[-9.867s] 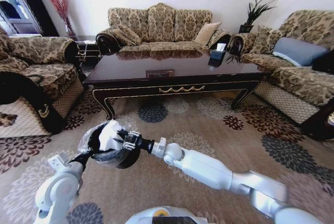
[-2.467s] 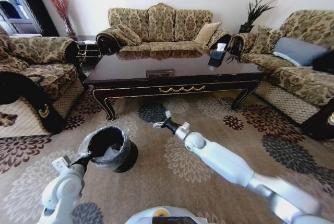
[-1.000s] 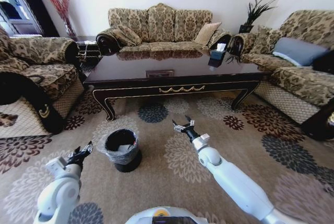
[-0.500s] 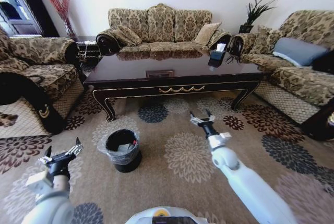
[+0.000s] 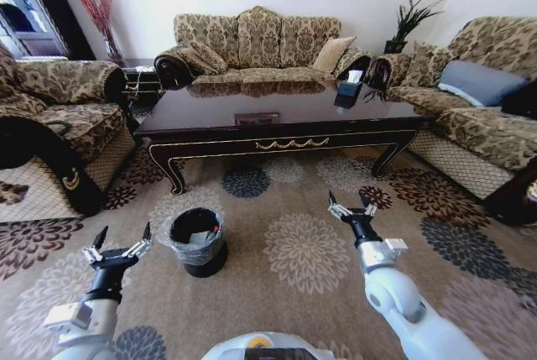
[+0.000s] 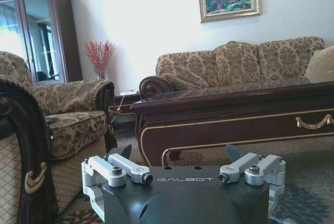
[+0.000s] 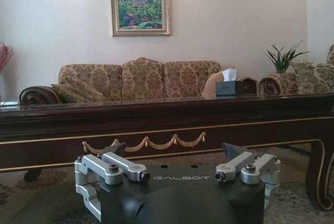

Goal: Move to the front of the table and pick up the trash from the floor, then place it into the trash bin.

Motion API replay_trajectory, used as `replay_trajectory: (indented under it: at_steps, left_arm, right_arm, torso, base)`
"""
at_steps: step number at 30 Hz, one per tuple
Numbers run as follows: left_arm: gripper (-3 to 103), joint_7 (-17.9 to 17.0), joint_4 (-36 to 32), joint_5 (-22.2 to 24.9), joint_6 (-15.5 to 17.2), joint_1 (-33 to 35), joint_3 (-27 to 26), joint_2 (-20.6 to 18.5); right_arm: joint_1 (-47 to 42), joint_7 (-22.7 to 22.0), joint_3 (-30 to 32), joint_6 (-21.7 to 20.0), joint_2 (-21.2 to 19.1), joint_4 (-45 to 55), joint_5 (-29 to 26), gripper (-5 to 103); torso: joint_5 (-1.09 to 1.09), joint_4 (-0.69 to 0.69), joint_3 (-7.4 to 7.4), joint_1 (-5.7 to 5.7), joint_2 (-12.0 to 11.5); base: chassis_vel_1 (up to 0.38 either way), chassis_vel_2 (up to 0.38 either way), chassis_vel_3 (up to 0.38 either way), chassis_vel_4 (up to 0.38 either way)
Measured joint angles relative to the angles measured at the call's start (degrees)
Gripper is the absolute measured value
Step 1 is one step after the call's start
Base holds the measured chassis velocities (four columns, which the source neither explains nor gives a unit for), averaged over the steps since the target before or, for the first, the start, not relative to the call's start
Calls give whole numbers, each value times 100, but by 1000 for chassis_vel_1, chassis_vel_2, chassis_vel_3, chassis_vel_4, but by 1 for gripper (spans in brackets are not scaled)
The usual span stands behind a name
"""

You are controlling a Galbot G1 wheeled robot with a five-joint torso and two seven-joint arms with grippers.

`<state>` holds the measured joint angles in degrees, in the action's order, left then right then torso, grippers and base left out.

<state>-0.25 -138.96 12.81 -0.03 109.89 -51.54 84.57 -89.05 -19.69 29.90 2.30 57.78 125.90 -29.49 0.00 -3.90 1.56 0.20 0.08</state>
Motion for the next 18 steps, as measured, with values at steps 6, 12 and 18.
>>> replay_trajectory:
  at_steps: [6, 12, 18]
  left_arm:
    - [100, -187, 71, -154, 30, -157, 178, 139]
    - [100, -304, 232, -128, 47, -328, 216, 265]
    - [100, -336, 298, -413, 17, -465, 316, 390]
  right_arm:
    - [-467, 46, 350, 145, 771, 9, 320, 100]
    - [-667, 344, 769, 551, 1264, 101, 474, 100]
    - [-637, 1669, 1353, 1262, 1191, -28, 834, 100]
  torso:
    - [-1, -2, 0, 0, 0]
    - [0, -1, 0, 0, 0]
    - [0, 0, 1, 0, 0]
  base:
    - [0, 0, 0, 0]
    - [0, 0, 0, 0]
    - [0, 0, 0, 0]
